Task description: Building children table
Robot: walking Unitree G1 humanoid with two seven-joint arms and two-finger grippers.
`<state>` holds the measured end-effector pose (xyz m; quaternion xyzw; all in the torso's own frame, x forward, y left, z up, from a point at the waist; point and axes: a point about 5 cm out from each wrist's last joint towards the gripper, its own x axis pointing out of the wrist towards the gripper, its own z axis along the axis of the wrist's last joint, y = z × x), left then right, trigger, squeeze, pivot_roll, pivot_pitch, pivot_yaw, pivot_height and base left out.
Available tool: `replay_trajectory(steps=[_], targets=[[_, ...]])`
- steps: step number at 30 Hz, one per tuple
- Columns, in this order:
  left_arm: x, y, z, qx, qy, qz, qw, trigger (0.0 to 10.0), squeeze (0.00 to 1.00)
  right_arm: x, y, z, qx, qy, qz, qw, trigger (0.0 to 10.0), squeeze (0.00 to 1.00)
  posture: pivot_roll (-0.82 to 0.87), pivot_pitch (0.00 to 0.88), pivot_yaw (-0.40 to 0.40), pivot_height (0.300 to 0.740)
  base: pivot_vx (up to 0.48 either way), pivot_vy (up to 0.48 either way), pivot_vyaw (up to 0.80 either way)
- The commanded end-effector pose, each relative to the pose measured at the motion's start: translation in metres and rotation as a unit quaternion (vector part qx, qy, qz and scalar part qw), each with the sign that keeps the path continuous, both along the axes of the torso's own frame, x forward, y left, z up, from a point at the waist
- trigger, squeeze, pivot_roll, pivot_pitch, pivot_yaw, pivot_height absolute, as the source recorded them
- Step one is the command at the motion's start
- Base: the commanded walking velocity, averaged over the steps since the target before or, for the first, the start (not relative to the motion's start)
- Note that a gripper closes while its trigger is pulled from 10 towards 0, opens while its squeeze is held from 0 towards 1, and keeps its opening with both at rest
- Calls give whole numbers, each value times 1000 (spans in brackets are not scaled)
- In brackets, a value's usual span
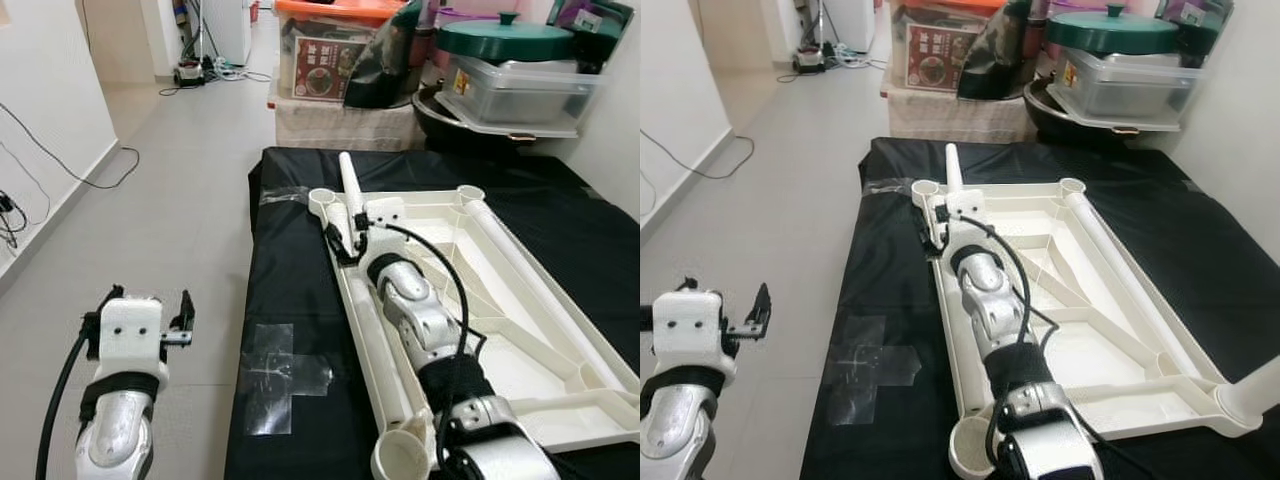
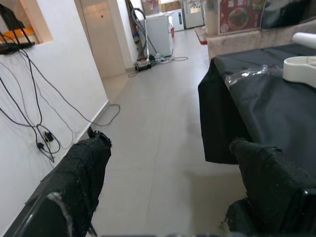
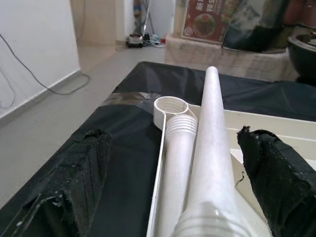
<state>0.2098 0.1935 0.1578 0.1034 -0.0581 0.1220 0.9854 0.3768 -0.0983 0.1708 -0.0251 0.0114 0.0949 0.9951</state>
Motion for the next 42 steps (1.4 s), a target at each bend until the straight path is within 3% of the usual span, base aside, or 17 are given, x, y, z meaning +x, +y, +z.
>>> replay_trajectory(steps=[1,8,16,42], targets=[[-2,-1,1,10,2,-2,1000,10000,0,2,-1,-1,0,-1,-6,1000,10000,0,172,0,-118,740,0,0,0],[-3,0,0,13,6,3,1000,10000,0,8,2,-13,-9,27,-18,999,10000,0,192,0,-128,740,0,0,0],[-2,0,-2,14,7,4,1000,10000,0,15,-8,-20,-11,43,-43,998,10000,0,193,0,-124,740,0,0,0],[2,0,-3,18,7,7,1000,10000,0,13,-18,-44,-10,91,-66,994,10000,0,206,0,-132,740,0,0,0]])
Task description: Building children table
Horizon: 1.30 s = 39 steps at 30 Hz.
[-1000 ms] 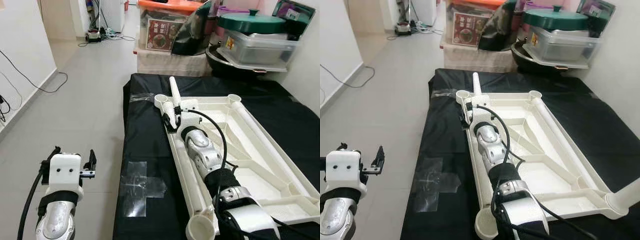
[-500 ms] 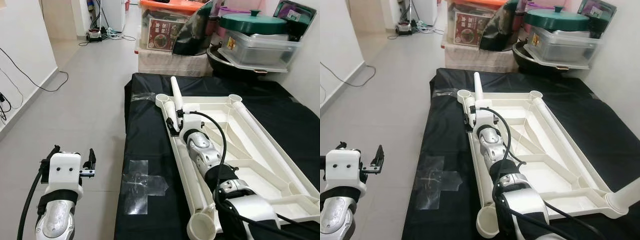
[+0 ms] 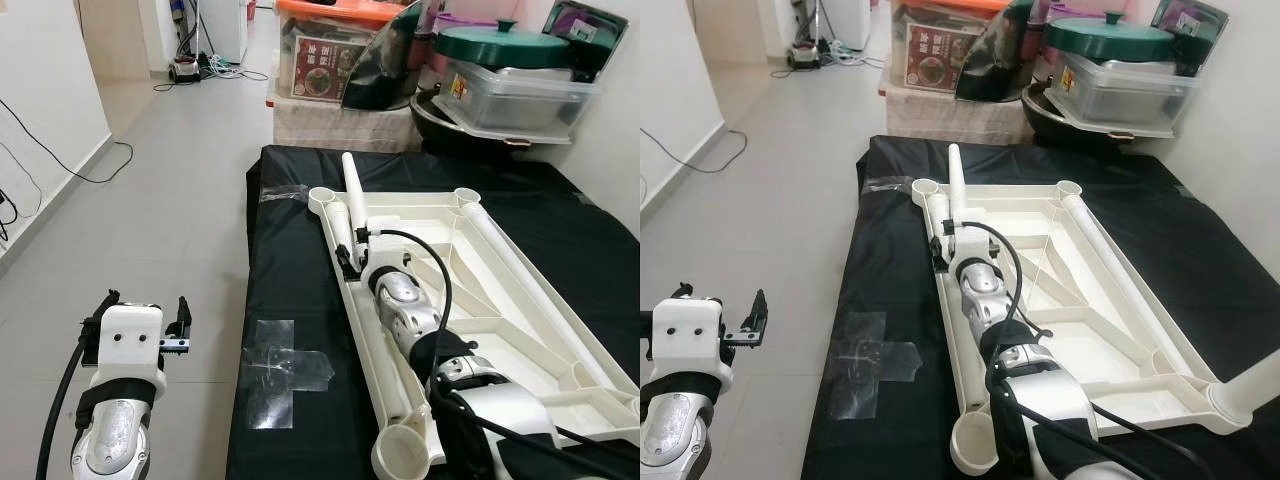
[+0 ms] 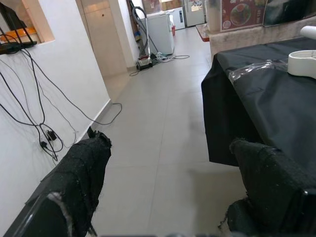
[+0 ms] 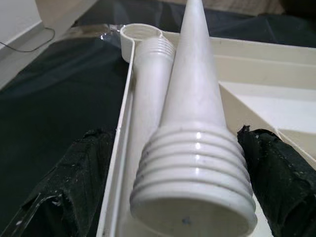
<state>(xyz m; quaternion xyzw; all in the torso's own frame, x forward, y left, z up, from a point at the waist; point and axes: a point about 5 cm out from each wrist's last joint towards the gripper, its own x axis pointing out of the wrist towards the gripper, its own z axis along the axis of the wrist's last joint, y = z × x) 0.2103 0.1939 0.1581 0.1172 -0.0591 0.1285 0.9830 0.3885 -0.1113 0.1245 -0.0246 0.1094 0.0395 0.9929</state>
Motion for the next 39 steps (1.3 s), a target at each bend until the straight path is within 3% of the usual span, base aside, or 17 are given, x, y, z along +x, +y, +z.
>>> replay_trajectory(steps=[1,12,13,14,24,25,27,28,29,30,32,33,39], targets=[[2,0,-3,4,7,0,1000,10000,0,2,-6,2,0,-3,-11,1000,10000,0,209,0,-132,740,0,0,0],[2,0,-5,6,11,1,1000,10000,0,1,-8,-1,42,11,-41,998,10000,0,213,0,-129,740,0,0,0],[2,0,-5,6,11,1,1000,10000,0,1,-7,-2,46,13,-41,998,8510,0,213,0,-128,740,0,0,0],[3,0,-5,6,12,1,1000,10000,0,1,-7,-3,51,15,-42,998,9804,0,214,0,-129,740,0,0,0],[3,0,-6,6,14,1,1000,10000,0,0,-4,-5,62,21,-43,997,9922,0,215,0,-129,740,0,0,0],[3,1,-6,6,14,1,1000,10000,0,0,-4,-5,62,21,-43,997,6824,0,215,0,-129,740,0,0,0],[4,1,-6,5,15,2,1000,10000,0,0,-3,-5,62,21,-43,997,6824,0,215,0,-129,740,0,0,0],[4,0,-7,5,15,2,1000,10000,0,0,-4,-5,63,22,-42,997,3451,0,215,0,-132,740,0,0,0],[4,0,-7,5,15,2,1000,10000,0,0,-4,-5,63,22,-43,997,2588,0,215,0,-132,740,0,0,0],[4,0,-7,5,15,2,1000,10000,0,0,-4,-5,64,22,-43,997,824,0,215,0,-133,740,0,0,0],[4,0,-7,4,15,3,1000,10000,0,0,-4,-5,64,22,-44,997,745,0,215,0,-133,740,0,0,0],[4,0,-7,4,15,3,1000,10000,0,0,-4,-5,65,22,-45,997,0,0,215,0,-133,740,0,0,0],[5,-1,-7,4,15,3,1000,10000,0,0,-4,-4,69,19,-47,996,118,0,215,0,-133,740,0,0,0]])
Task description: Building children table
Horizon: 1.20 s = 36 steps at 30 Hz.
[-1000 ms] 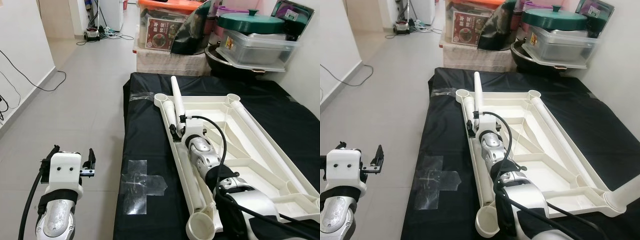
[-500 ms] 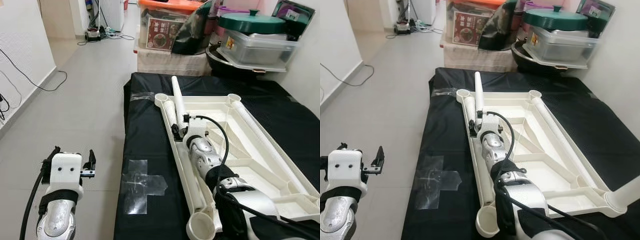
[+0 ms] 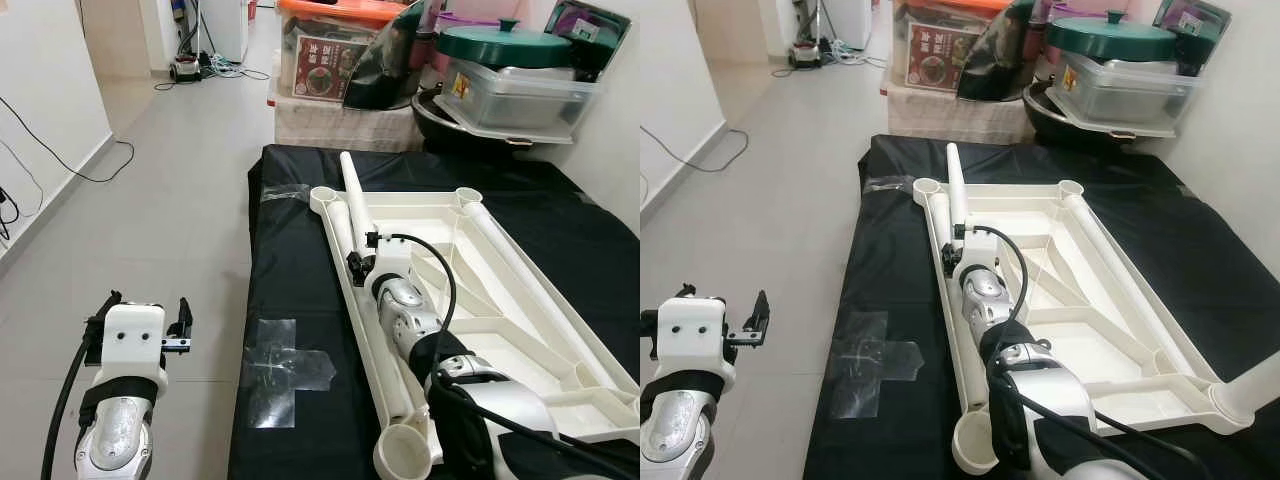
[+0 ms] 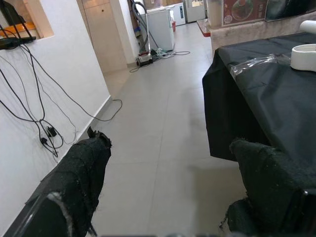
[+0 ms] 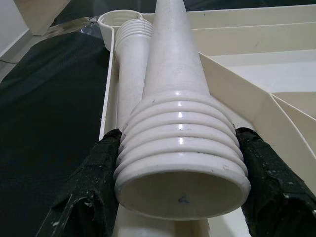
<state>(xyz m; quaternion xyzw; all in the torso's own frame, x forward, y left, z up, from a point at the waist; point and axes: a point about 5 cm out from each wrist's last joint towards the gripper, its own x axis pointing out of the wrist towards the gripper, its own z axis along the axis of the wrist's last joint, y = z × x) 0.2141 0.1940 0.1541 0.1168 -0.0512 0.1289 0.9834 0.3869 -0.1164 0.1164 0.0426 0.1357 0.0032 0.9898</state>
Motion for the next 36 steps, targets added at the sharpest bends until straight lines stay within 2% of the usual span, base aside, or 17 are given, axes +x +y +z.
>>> replay_trajectory(steps=[1,8,12,14,18,22,23,24,25,27,29,30,32,33,34,35,36], targets=[[1,-1,-3,5,7,1,1000,10000,0,2,0,4,8,-10,-5,1000,0,0,212,0,-133,740,0,0,0],[2,-1,-4,5,8,1,1000,10000,0,2,0,5,14,-16,-7,1000,0,0,211,0,-132,740,0,0,0],[2,-1,-3,1,5,-2,1000,10000,0,5,4,16,66,-47,8,997,0,0,195,0,-127,740,0,0,0],[3,-1,0,-19,-3,-9,1000,10000,0,7,8,28,96,-82,35,991,0,0,185,0,-123,740,0,0,0],[5,-3,2,-46,-12,-27,998,10000,0,7,7,39,120,-123,71,983,0,0,173,0,-119,740,0,0,0],[8,-6,5,-64,-22,-45,997,10000,0,5,2,41,130,-141,89,977,0,0,165,0,-112,740,0,0,0],[11,-9,9,-97,-34,-62,993,10000,0,2,-3,40,141,-149,105,973,0,0,153,0,-105,740,0,0,0],[11,-9,9,-97,-34,-62,993,10000,0,2,-3,40,141,-149,105,973,0,0,153,0,-105,740,0,0,0],[13,-10,12,-132,-44,-74,987,10000,0,-2,-3,40,151,-155,134,967,0,0,145,0,-100,740,0,0,0],[14,-12,16,-170,-55,-88,980,10000,0,-6,-2,40,161,-162,171,959,0,0,145,0,-100,740,0,0,0],[16,-23,25,-259,-71,-160,950,10000,0,-22,1,34,177,-153,272,934,0,0,131,0,-96,740,0,0,0],[15,-28,28,-283,-79,-192,936,10000,0,-29,-2,28,177,-139,310,924,0,0,122,0,-92,740,0,0,0],[15,-28,28,-283,-79,-192,936,10000,0,-29,-2,28,177,-139,310,924,0,0,122,0,-92,740,0,0,0],[15,-32,31,-299,-87,-215,925,10000,0,-35,-7,23,176,-126,335,917,0,0,117,0,-89,740,0,0,0],[15,-32,31,-299,-87,-215,925,10000,0,-35,-7,23,176,-126,335,917,0,0,117,0,-89,740,0,0,0],[13,-37,34,-328,-95,-246,907,10000,0,-42,-15,19,181,-115,363,907,0,0,111,0,-88,740,0,0,0],[13,-37,34,-328,-95,-246,907,10000,0,-42,-15,19,181,-115,363,907,0,0,111,0,-88,740,0,0,0]])
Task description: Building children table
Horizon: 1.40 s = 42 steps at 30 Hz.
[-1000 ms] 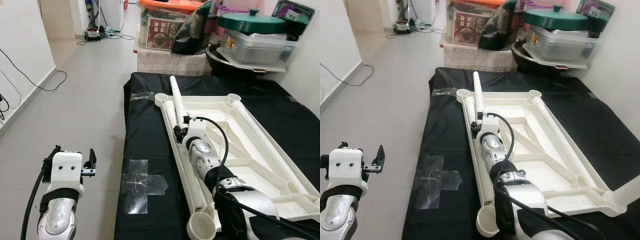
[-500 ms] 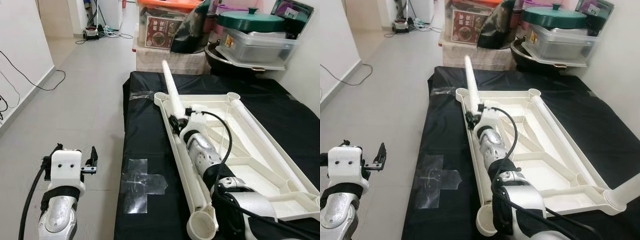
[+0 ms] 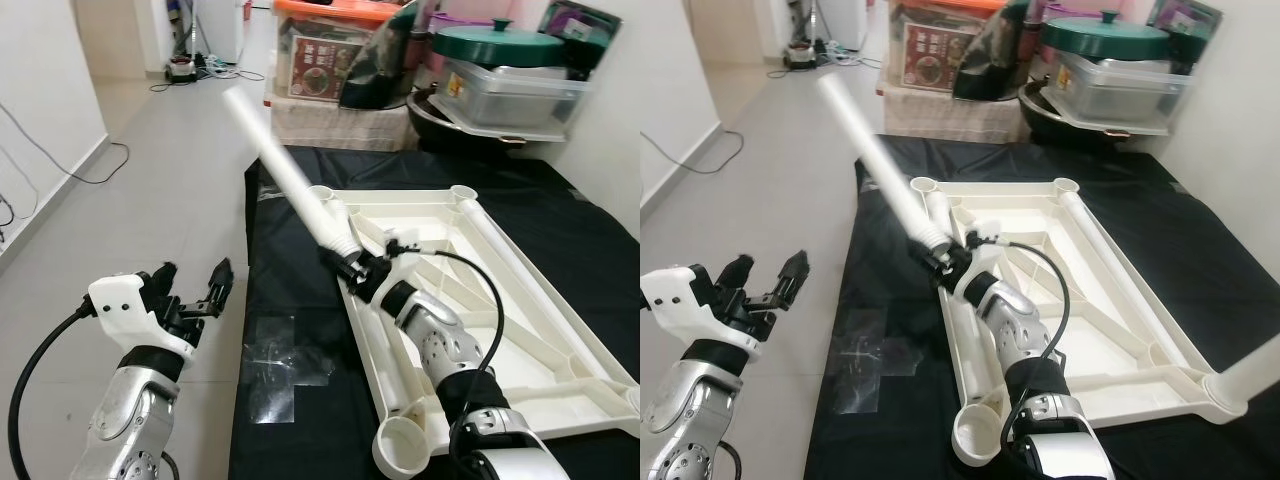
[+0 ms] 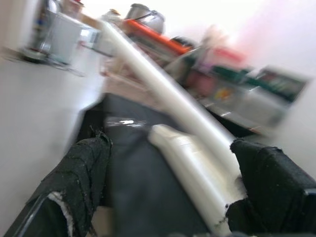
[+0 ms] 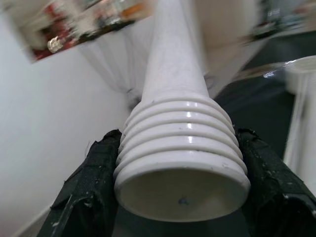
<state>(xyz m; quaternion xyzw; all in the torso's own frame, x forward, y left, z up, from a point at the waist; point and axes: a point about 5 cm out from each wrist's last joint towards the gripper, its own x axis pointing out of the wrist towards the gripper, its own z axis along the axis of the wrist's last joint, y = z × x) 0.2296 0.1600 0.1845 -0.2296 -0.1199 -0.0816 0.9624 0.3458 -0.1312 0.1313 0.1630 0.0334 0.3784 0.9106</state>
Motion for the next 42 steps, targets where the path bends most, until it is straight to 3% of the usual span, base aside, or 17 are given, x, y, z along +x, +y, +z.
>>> replay_trajectory(steps=[1,5,11,20,23,31,34,35,42], targets=[[-3,-7,6,-42,-17,-40,998,10000,0,-8,-9,4,17,-3,44,999,0,0,105,0,-85,740,0,0,0],[-1,-5,3,-86,-12,-58,995,10000,0,-20,-22,11,44,-2,103,994,0,0,95,0,-80,740,0,0,0],[2,0,2,-149,-12,-59,987,10000,0,-39,-20,9,53,-1,178,983,0,0,93,0,-82,740,0,0,0],[5,0,7,-185,-24,-69,980,10000,0,-57,-19,2,41,11,261,964,0,0,96,0,-90,740,0,0,0],[6,7,13,-212,-39,-67,974,10000,0,-66,-22,0,43,28,298,953,0,0,100,0,-97,740,0,0,0],[8,19,8,-230,-30,-62,971,10000,0,-78,-30,6,46,34,353,934,0,0,91,0,-99,740,0,0,0],[8,19,10,-235,-29,-66,969,10000,0,-75,-32,6,42,34,339,939,0,0,89,0,-100,740,0,0,0],[7,16,12,-233,-33,-76,969,10000,0,-68,-33,6,42,31,313,948,0,0,85,0,-99,740,0,0,0],[3,0,16,-231,-37,-112,966,10000,0,-46,-31,7,47,19,223,973,0,0,88,0,-99,740,0,0,0]])
